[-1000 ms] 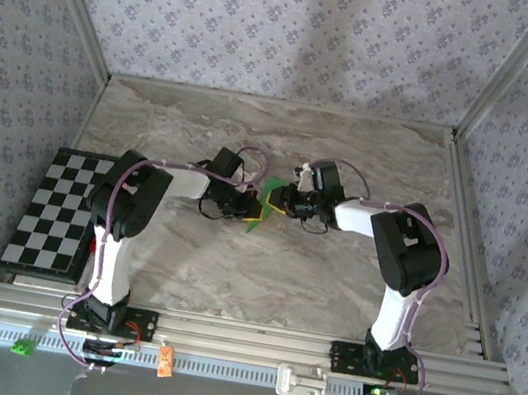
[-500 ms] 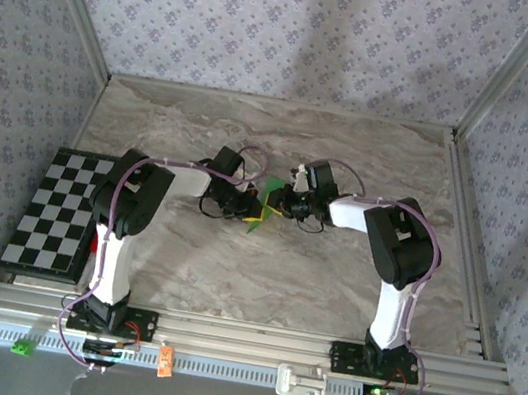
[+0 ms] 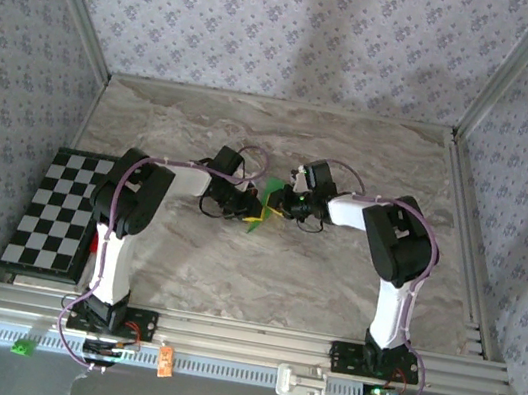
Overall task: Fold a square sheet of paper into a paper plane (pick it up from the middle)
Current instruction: Fold the wing for the fifth time at the center of the table.
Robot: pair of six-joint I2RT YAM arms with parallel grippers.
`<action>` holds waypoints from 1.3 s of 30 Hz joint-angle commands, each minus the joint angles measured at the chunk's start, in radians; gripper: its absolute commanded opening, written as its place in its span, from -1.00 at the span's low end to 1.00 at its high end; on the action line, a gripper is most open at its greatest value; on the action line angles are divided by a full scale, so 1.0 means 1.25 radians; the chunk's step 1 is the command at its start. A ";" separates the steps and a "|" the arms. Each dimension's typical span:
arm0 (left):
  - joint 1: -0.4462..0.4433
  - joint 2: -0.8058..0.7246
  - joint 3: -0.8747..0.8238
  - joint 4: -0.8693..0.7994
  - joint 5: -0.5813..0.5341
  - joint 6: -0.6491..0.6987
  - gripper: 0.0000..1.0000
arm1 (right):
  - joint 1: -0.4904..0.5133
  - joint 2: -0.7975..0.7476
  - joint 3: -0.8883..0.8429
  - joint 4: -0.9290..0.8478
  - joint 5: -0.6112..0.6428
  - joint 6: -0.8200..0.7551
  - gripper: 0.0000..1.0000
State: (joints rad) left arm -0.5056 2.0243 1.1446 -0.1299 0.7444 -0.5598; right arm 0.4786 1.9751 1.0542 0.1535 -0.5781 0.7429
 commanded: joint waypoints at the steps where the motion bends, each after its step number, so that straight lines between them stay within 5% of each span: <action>1: 0.002 0.024 0.005 -0.048 -0.021 -0.002 -0.88 | 0.001 0.021 0.017 -0.041 0.032 -0.005 -0.64; 26: 0.001 -0.113 -0.015 -0.120 -0.060 -0.040 -0.55 | -0.002 0.046 0.040 -0.102 0.066 -0.015 -0.66; 39: -0.011 -0.099 -0.022 -0.124 -0.050 -0.058 -0.58 | 0.000 0.048 0.046 -0.106 0.062 -0.015 -0.66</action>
State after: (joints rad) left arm -0.5125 1.8923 1.1244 -0.2615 0.6830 -0.6235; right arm 0.4786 1.9968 1.1027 0.0673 -0.5507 0.7429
